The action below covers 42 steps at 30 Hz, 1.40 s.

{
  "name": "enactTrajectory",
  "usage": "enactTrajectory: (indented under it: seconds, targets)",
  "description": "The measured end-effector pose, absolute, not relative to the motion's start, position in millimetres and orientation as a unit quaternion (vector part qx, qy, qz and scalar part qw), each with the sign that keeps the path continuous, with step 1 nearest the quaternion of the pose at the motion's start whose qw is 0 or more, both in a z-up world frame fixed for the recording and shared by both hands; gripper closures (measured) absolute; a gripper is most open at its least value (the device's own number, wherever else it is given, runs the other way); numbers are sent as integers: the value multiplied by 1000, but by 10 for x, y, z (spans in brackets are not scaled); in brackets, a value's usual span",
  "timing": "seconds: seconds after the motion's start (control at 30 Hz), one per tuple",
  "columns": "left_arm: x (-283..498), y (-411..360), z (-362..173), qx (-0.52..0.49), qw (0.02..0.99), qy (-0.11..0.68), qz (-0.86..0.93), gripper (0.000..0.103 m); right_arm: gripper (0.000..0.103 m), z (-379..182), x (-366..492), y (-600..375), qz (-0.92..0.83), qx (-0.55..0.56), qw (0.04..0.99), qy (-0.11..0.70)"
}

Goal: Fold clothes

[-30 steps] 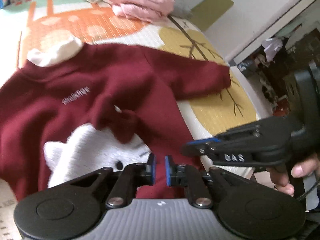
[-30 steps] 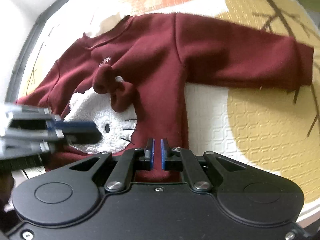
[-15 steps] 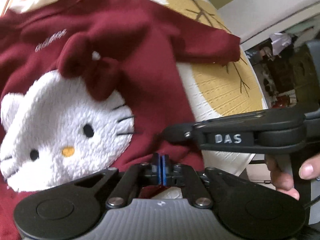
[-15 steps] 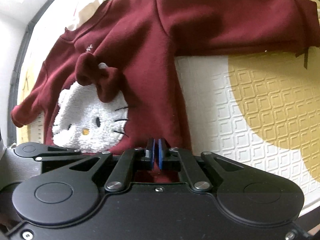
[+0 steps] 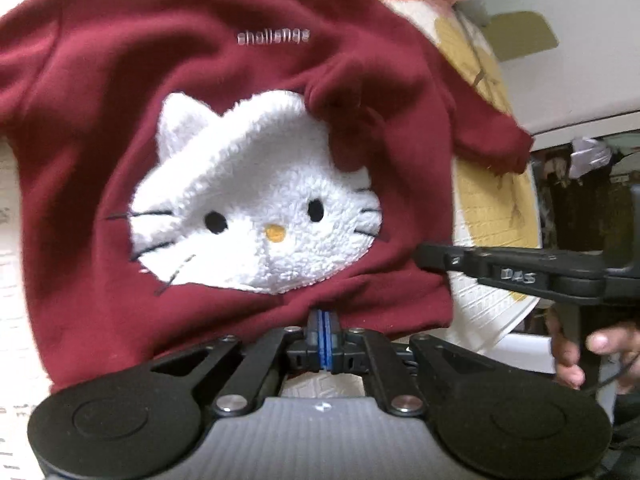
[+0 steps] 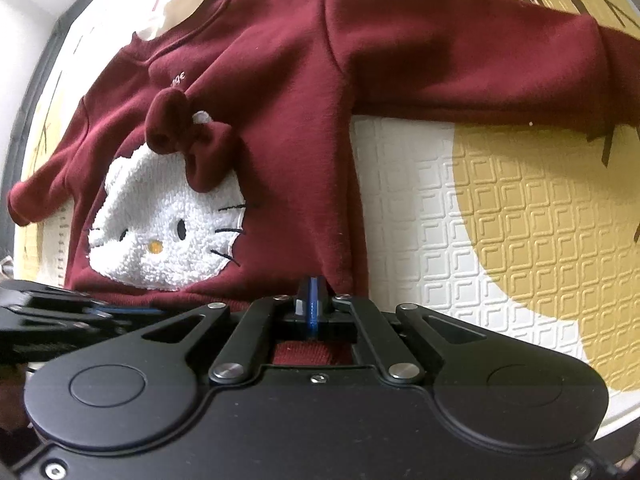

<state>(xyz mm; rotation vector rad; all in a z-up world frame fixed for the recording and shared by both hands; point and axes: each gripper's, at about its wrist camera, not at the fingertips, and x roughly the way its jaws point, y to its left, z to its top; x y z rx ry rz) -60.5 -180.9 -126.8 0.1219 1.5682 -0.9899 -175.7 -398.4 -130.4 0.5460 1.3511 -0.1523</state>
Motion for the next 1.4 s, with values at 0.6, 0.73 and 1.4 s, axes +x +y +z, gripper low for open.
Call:
enactTrajectory:
  seconds: [0.6, 0.73, 1.4]
  targets:
    - [-603, -2128, -982, 73, 616, 629, -468, 95, 102, -797, -1515, -3813, -58, 239, 773, 585]
    - [-644, -2230, -1029, 81, 610, 629, -475, 95, 102, -890, -1519, -3809, -67, 241, 766, 592]
    - [-521, -2083, -1293, 140, 635, 643, -405, 99, 103, -1276, -1638, -3944, -78, 229, 743, 624]
